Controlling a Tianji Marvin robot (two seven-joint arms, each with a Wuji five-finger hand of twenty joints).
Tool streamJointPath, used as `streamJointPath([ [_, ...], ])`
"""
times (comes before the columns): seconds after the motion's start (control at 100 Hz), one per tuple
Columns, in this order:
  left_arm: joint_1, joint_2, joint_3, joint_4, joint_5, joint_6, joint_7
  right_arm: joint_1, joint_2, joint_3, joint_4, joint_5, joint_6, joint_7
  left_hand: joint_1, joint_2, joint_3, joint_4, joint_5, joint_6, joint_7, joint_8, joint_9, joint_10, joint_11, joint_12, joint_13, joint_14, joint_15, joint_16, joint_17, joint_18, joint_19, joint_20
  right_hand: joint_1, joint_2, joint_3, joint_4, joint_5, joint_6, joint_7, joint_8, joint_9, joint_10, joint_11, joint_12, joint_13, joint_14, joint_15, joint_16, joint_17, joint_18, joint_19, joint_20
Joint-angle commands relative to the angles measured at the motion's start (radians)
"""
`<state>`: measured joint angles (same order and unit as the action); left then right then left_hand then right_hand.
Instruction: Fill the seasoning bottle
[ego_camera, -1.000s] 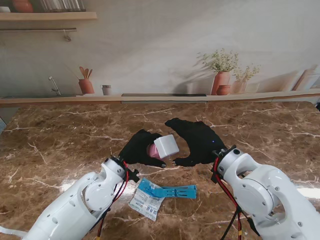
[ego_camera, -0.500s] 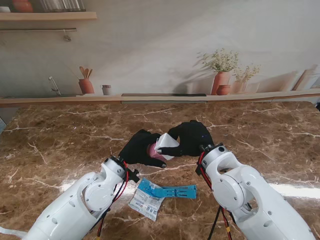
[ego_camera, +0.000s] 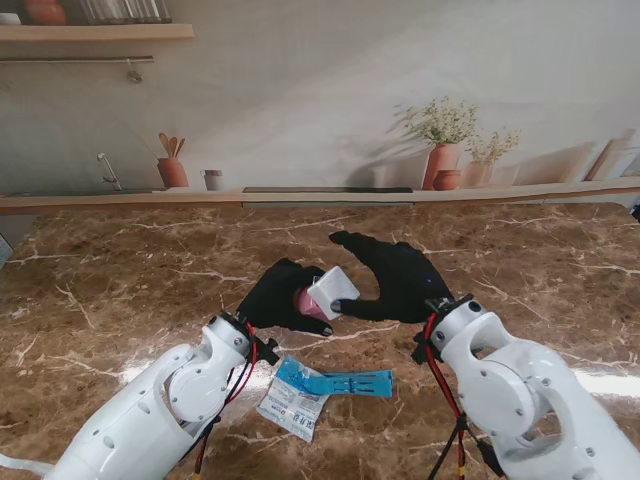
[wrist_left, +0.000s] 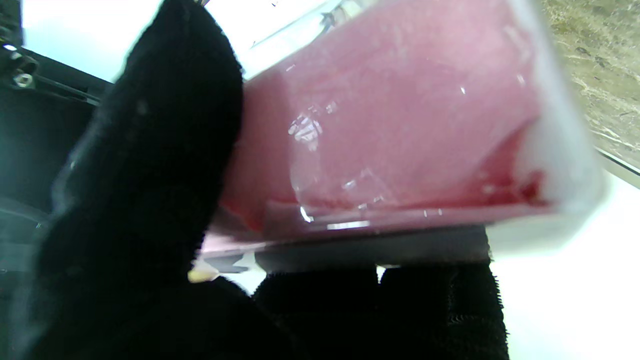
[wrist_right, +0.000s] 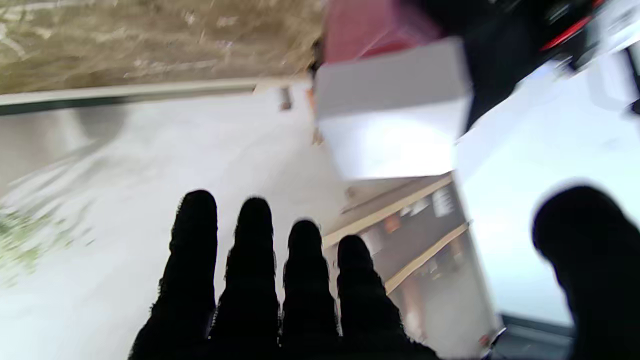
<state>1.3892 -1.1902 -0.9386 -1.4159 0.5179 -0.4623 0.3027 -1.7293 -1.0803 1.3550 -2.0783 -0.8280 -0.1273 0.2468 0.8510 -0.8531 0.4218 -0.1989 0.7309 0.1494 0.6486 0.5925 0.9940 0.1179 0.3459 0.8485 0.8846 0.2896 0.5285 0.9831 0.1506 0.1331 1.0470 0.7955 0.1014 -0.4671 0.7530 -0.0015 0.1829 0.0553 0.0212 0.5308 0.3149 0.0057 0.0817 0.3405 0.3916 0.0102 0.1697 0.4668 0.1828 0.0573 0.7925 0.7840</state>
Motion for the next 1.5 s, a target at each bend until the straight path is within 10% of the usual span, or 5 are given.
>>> streamJointPath([
  [0.0, -0.001, 0.000, 0.000, -0.012, 0.000, 0.002, 0.002, -0.004, 0.036, 0.011, -0.028, -0.014, 0.003, 0.046, 0.250, 0.374, 0.415, -0.010, 0.218, -0.277, 0.322, 0.095, 0.064, -0.116, 0.071, 0.032, 0.086, -0.066, 0.157, 0.058, -0.017, -0.052, 0.041, 0.025, 0.159, -0.117, 0.018, 0.025, -0.048, 0.035, -0.041, 0.039, -0.095, 0.029, -0.022, 0.008, -0.092, -0.025, -0.027, -0.032, -0.059, -0.030, -0.077, 0.037],
  [0.49, -0.002, 0.002, 0.003, -0.017, 0.007, -0.002, -0.002, 0.114, 0.048, -0.088, 0.093, -0.036, -0.050, 0.074, 0.250, 0.378, 0.414, -0.011, 0.212, -0.279, 0.324, 0.096, 0.059, -0.118, 0.070, 0.032, 0.081, -0.067, 0.154, 0.060, -0.019, -0.054, 0.038, 0.024, 0.372, -0.278, 0.397, -0.097, 0.043, -0.220, 0.176, 0.342, -0.042, -0.037, 0.125, 0.072, -0.113, -0.071, 0.170, 0.003, -0.012, -0.081, -0.041, 0.089],
  [0.97, -0.002, -0.001, 0.011, -0.016, 0.010, -0.003, 0.008, 0.141, 0.018, -0.223, 0.125, -0.189, 0.209, -0.118, 0.250, 0.376, 0.415, -0.011, 0.215, -0.278, 0.326, 0.096, 0.062, -0.117, 0.071, 0.032, 0.082, -0.066, 0.154, 0.061, -0.020, -0.053, 0.038, 0.024, -0.315, 0.307, -0.035, 0.023, 1.055, -0.195, 0.728, 0.153, 1.013, -0.052, 0.422, 0.300, 0.657, 0.002, 0.565, 0.216, 0.434, 0.016, 0.631, 0.048],
  [1.2, 0.005, 0.002, 0.002, -0.025, 0.011, 0.000, 0.004, 0.071, 0.012, -0.171, 0.068, -0.168, 0.243, -0.133, 0.249, 0.375, 0.418, -0.011, 0.217, -0.279, 0.326, 0.096, 0.064, -0.117, 0.072, 0.032, 0.085, -0.066, 0.154, 0.061, -0.019, -0.053, 0.039, 0.025, -0.449, 0.385, -0.046, 0.073, 0.391, -0.136, 0.204, -0.059, 0.532, -0.061, 0.123, 0.129, 0.380, -0.003, 0.215, 0.080, 0.253, -0.013, 0.377, -0.060],
  [1.49, 0.014, 0.003, -0.006, -0.034, 0.018, 0.003, 0.006, 0.026, 0.045, 0.013, 0.009, -0.016, -0.085, 0.071, 0.248, 0.375, 0.420, -0.012, 0.217, -0.279, 0.325, 0.096, 0.062, -0.118, 0.072, 0.032, 0.084, -0.065, 0.154, 0.061, -0.019, -0.052, 0.039, 0.025, 0.361, -0.183, 0.035, -0.002, -0.045, -0.024, -0.052, -0.020, -0.110, 0.018, -0.002, 0.055, -0.132, -0.040, 0.025, -0.015, -0.056, -0.047, -0.072, 0.053],
])
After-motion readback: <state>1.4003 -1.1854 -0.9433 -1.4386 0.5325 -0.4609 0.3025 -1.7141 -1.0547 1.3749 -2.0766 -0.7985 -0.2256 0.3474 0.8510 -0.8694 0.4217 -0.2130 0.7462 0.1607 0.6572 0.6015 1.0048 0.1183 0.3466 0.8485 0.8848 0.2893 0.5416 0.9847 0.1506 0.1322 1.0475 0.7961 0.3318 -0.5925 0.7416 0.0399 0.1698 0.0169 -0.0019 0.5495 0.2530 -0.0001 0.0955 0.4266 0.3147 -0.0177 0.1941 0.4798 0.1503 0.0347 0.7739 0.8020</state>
